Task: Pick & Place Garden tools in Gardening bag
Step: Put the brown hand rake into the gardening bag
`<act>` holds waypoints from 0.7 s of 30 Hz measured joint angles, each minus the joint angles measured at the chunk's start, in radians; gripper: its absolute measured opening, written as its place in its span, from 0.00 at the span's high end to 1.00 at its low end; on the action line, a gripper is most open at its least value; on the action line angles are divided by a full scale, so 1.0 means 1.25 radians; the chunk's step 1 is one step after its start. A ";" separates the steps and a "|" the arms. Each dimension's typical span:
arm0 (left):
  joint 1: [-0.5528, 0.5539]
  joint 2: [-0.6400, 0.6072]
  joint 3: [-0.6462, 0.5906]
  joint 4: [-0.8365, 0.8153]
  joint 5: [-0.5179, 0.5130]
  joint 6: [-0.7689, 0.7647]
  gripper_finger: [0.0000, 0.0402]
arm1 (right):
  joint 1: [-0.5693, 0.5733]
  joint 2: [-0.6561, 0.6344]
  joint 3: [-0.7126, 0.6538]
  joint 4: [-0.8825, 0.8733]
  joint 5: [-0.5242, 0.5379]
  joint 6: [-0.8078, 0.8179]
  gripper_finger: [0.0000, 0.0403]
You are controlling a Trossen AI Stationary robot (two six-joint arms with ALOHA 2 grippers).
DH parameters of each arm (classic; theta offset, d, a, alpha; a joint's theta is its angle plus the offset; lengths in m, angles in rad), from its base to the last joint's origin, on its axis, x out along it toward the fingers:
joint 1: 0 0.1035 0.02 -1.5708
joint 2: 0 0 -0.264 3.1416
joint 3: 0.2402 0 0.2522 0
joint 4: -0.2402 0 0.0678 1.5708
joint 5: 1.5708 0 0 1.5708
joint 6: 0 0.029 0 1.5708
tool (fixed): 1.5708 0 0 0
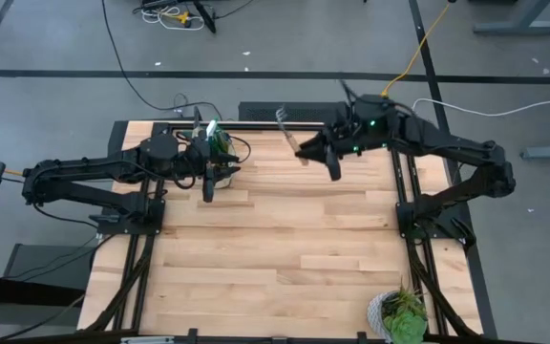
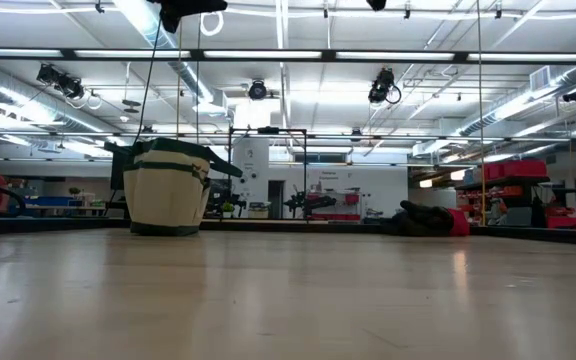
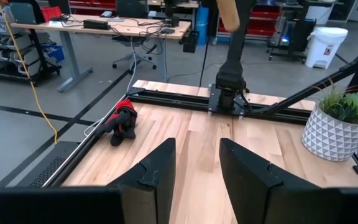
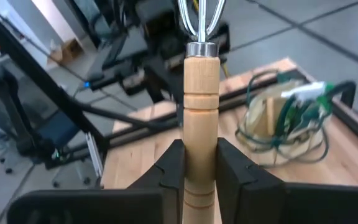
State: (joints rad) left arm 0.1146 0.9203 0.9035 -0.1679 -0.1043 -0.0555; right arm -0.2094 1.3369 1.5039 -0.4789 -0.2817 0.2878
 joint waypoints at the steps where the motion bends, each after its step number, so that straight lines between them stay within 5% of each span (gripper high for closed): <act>1: 0.000 0.000 0.000 0.002 0.000 0.000 0.67 | -0.005 0.000 0.012 -0.001 0.000 0.000 0.88; 15: 0.000 0.000 0.000 0.001 0.000 -0.001 0.67 | -0.027 0.001 0.060 -0.006 0.013 0.019 0.88; 21: 0.000 0.000 0.000 0.000 -0.006 0.000 0.67 | -0.032 0.001 0.060 -0.006 0.051 0.125 0.88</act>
State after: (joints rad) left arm 0.1146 0.9203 0.9035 -0.1677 -0.1117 -0.0559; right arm -0.2497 1.3380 1.5784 -0.4870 -0.2178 0.4446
